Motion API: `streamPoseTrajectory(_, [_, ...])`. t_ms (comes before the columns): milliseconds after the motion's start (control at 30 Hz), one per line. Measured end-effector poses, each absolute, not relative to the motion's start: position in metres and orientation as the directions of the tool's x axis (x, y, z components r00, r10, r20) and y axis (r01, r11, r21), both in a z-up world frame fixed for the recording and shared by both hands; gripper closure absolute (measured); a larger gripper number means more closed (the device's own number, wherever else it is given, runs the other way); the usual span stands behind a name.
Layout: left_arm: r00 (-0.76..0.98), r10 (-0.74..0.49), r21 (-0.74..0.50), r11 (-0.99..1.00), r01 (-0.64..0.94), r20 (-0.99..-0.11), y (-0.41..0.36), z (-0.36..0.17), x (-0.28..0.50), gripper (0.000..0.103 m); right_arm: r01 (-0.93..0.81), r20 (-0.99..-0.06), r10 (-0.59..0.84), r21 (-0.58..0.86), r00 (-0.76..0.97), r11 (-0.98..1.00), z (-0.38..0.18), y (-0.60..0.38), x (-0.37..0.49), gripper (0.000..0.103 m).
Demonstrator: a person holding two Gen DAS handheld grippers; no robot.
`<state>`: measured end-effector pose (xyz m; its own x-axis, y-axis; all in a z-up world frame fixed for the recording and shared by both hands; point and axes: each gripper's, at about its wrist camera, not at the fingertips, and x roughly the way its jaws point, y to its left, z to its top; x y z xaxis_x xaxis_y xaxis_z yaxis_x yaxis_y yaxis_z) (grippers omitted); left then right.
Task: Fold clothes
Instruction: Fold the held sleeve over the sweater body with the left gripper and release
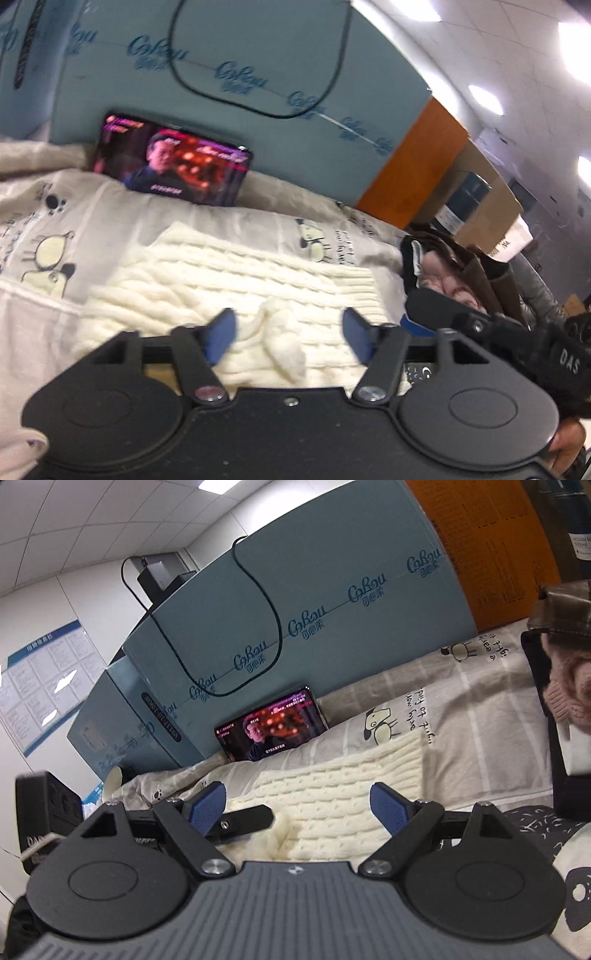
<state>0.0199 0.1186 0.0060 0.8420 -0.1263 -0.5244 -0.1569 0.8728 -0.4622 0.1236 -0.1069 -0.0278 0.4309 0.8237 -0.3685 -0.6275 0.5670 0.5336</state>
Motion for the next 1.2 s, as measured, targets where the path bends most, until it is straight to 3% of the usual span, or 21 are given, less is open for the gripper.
streamPoseTrajectory(133, [0.878,-0.127,-0.479,0.869,-0.125,-0.461,0.124,0.023,0.007,0.034,-0.62,-0.368,0.819,0.534,0.441,0.574,-0.03,-0.109,0.125,0.018])
streamPoseTrajectory(200, [0.907,-0.098,-0.451,0.886,-0.108,-0.409,0.129,0.038,-0.011,0.027,-0.622,-0.358,0.826,0.543,0.437,0.564,-0.03,-0.112,0.125,0.018])
streamPoseTrajectory(267, [0.934,-0.015,-0.357,0.926,-0.122,-0.357,0.131,0.05,-0.039,0.014,-0.635,-0.349,0.829,0.533,0.437,0.559,-0.028,-0.114,0.121,0.018])
streamPoseTrajectory(433, [0.931,0.247,-0.028,0.964,-0.263,-0.268,0.119,0.059,-0.116,0.004,-0.751,-0.335,0.851,0.408,0.405,0.518,-0.021,-0.122,0.093,0.018])
streamPoseTrajectory(500, [0.929,0.269,0.079,0.963,-0.257,-0.256,0.113,0.052,-0.146,0.0,-0.809,-0.343,0.863,0.339,0.37,0.481,-0.021,-0.126,0.076,0.017])
streamPoseTrajectory(667, [0.943,0.106,0.203,0.978,-0.042,-0.316,0.095,0.024,-0.194,0.0,-0.933,-0.437,0.861,0.116,0.26,0.34,-0.033,-0.142,0.026,0.014])
streamPoseTrajectory(900, [0.888,-0.089,0.327,0.909,0.258,-0.451,0.045,-0.008,-0.223,0.0,-0.984,-0.537,0.827,-0.033,0.167,0.177,-0.042,-0.167,-0.036,0.013])
streamPoseTrajectory(1100, [0.882,-0.006,0.441,0.864,0.241,-0.471,0.027,-0.025,-0.222,0.0,-0.99,-0.579,0.805,-0.121,0.13,0.073,-0.04,-0.18,-0.071,0.008])
streamPoseTrajectory(1200, [0.888,0.038,0.469,0.859,0.205,-0.458,0.027,-0.03,-0.219,0.0,-0.964,-0.619,0.749,-0.249,0.235,0.096,-0.048,-0.176,-0.08,0.004])
